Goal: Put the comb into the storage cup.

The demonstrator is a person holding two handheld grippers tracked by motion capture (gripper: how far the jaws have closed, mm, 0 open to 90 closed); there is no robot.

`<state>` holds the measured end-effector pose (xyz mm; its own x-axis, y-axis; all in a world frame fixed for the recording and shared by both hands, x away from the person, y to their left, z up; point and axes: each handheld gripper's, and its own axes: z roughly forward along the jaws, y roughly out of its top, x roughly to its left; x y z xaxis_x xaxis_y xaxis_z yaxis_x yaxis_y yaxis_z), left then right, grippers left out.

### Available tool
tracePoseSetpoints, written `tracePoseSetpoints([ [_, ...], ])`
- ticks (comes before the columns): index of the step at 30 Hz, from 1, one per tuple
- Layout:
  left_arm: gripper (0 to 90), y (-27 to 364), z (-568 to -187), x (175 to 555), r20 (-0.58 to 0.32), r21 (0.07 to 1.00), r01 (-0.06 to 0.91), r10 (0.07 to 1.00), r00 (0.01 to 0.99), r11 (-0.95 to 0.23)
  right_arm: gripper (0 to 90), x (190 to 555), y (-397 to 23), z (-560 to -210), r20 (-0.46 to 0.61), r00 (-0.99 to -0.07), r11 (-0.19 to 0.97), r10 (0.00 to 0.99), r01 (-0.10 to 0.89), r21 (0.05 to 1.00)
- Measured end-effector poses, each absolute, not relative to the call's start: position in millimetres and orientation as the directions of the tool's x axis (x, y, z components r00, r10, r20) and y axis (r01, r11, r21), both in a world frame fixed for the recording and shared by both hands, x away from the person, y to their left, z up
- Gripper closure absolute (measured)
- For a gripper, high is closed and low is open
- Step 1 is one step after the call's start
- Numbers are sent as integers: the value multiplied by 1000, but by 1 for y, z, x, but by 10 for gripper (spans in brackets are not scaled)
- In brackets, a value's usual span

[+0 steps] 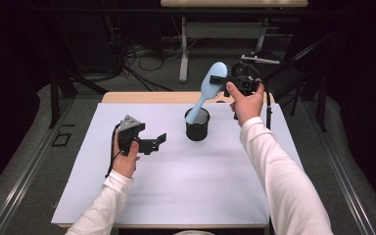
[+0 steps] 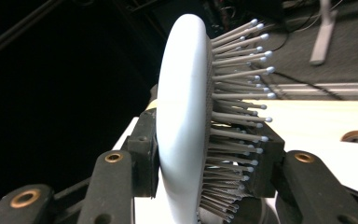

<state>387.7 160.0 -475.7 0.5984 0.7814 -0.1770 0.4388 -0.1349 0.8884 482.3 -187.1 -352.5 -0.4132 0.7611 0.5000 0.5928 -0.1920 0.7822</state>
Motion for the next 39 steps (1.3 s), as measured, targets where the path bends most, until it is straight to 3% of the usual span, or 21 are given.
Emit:
tracePoseSetpoints([
  [19, 8, 160, -478, 389, -157, 885, 439, 785, 599, -157, 538, 486, -182, -369, 386, -373, -140, 844, 541, 829],
  [39, 8, 166, -479, 389, -156, 884, 441, 791, 591, -155, 537, 487, -155, -386, 289, -392, -51, 873, 515, 855],
])
